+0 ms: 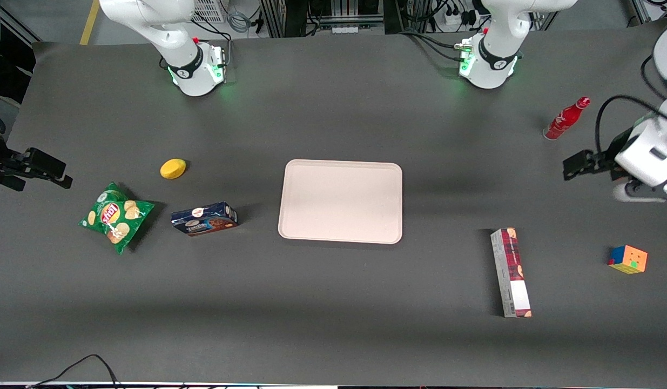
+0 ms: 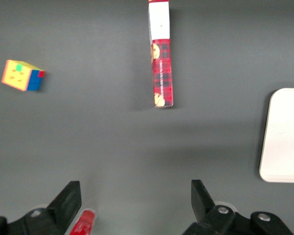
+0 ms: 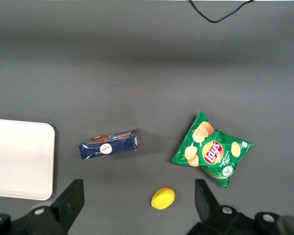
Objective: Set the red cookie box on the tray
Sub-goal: 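Move the open left gripper down over the upright red plaid cookie box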
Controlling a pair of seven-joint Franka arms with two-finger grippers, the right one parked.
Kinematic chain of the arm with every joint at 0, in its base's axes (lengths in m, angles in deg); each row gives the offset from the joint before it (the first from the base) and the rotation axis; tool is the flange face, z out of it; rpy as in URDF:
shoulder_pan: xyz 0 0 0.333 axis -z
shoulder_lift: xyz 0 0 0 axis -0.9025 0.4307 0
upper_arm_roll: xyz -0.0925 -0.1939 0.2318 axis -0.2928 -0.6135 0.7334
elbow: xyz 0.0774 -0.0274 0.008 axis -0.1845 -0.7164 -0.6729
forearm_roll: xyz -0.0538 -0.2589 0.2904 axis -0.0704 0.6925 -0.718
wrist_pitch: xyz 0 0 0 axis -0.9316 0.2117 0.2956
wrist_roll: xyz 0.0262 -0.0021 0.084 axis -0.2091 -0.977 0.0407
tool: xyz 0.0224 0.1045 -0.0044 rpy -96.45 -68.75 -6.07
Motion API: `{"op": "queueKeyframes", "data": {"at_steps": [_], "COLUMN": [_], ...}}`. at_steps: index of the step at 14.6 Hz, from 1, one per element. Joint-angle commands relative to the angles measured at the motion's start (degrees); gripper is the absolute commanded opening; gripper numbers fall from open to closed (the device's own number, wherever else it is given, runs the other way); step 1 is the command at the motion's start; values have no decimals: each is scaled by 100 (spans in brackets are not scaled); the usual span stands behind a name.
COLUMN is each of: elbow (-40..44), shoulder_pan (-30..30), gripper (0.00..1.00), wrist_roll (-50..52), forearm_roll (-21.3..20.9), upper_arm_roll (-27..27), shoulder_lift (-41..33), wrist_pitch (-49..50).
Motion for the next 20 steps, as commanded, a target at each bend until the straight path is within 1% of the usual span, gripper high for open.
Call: {"op": "queueKeyframes", "data": {"at_steps": [1, 4, 10, 11, 13, 15, 20], "elbow": [179, 170, 82, 82, 65, 3, -6], "shoulder_pan": [33, 42, 217, 270, 270, 288, 411], "gripper": [100, 100, 100, 100, 100, 100, 100], "wrist_roll": [150, 150, 142, 142, 133, 115, -78], "forearm_roll": [154, 154, 163, 215, 609, 629, 593], "upper_arm_roll": [2, -7, -7, -7, 2, 11, 54], "shoulder_lift": [548, 952, 1805, 1945, 2314, 2605, 3062], "wrist_pitch": [-423, -774, -2057, -2198, -2654, -3208, -3860]}}
